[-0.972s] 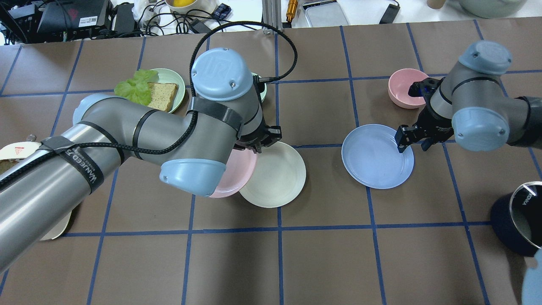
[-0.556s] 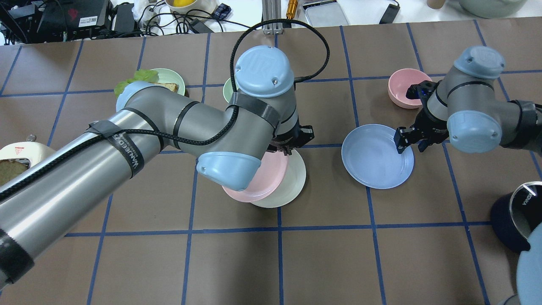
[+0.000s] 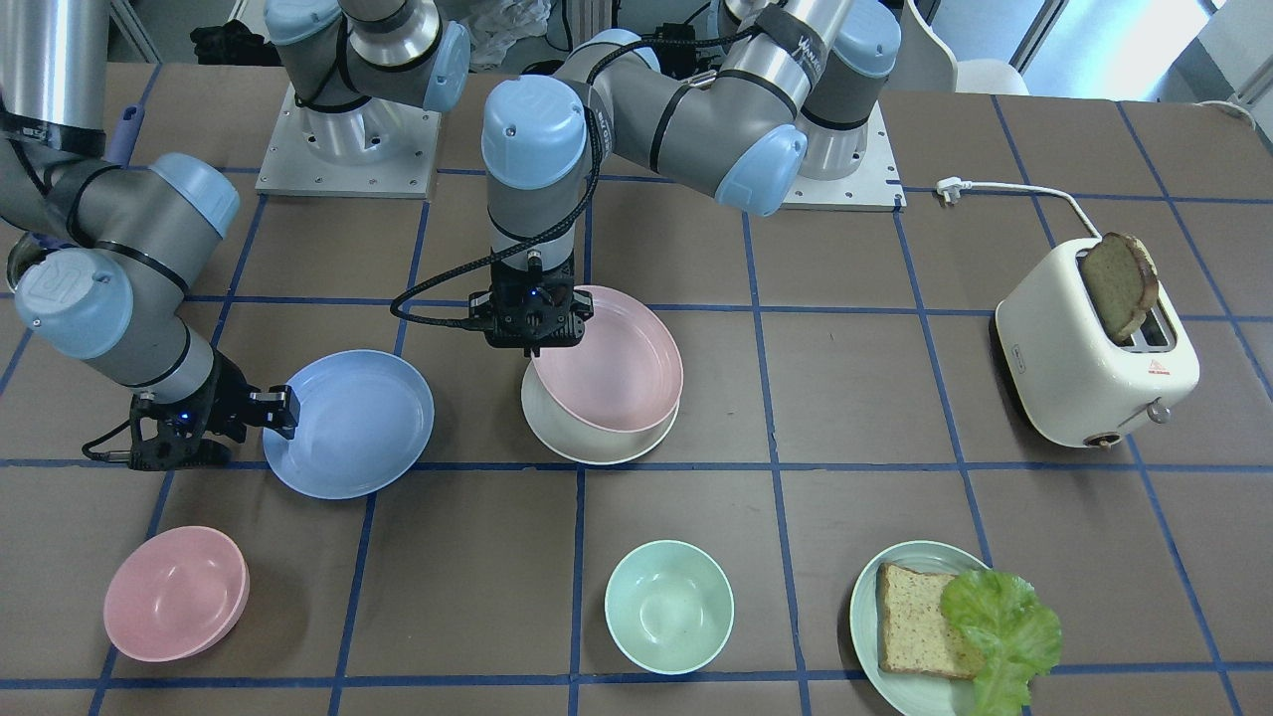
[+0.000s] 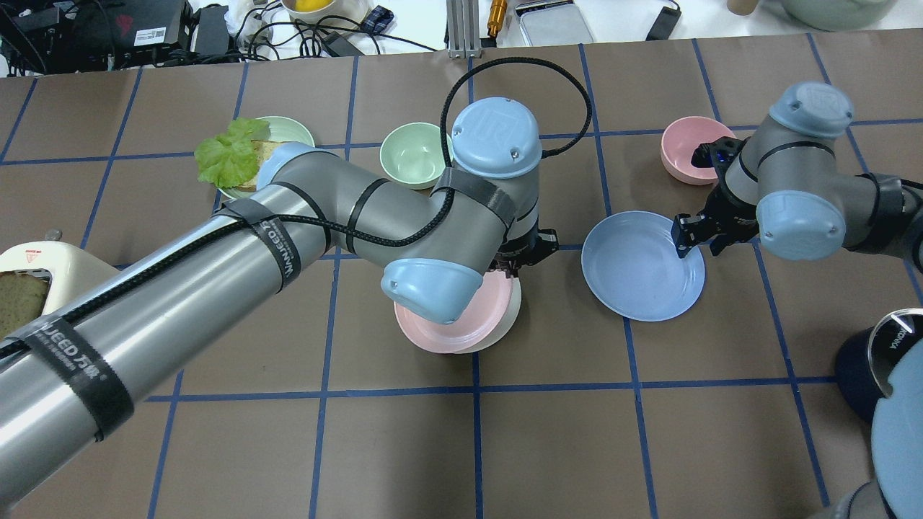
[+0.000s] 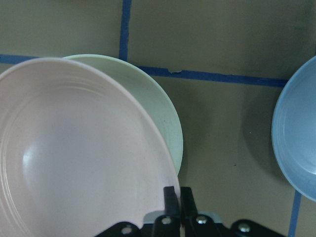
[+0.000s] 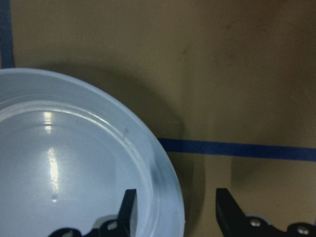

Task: Stack three plates with pink and blue
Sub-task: 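Carry the pink plate with the left gripper onto the cream plate, then open the left gripper and withdraw it toward the bread plate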

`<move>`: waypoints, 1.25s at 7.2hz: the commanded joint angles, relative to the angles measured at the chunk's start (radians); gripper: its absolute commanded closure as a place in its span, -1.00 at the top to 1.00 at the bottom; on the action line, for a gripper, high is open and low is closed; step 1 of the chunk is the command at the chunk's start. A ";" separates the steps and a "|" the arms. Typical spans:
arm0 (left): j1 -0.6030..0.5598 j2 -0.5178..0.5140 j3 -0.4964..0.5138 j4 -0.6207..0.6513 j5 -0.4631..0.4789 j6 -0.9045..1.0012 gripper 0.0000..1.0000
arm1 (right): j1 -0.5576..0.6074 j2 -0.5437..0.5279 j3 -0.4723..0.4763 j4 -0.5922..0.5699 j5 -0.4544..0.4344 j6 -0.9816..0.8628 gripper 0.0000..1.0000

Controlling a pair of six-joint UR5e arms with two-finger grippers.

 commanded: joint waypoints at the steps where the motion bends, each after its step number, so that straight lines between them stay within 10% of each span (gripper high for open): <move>1: -0.002 -0.038 0.003 0.007 0.001 0.000 -1.00 | -0.005 0.013 -0.001 -0.001 0.003 0.006 0.17; 3: -0.002 -0.049 0.006 0.017 0.027 0.001 0.99 | -0.005 0.013 -0.001 0.005 0.004 0.007 0.04; 9: 0.212 0.092 0.179 -0.321 -0.034 0.122 1.00 | -0.006 0.004 -0.005 0.018 0.010 0.007 -1.00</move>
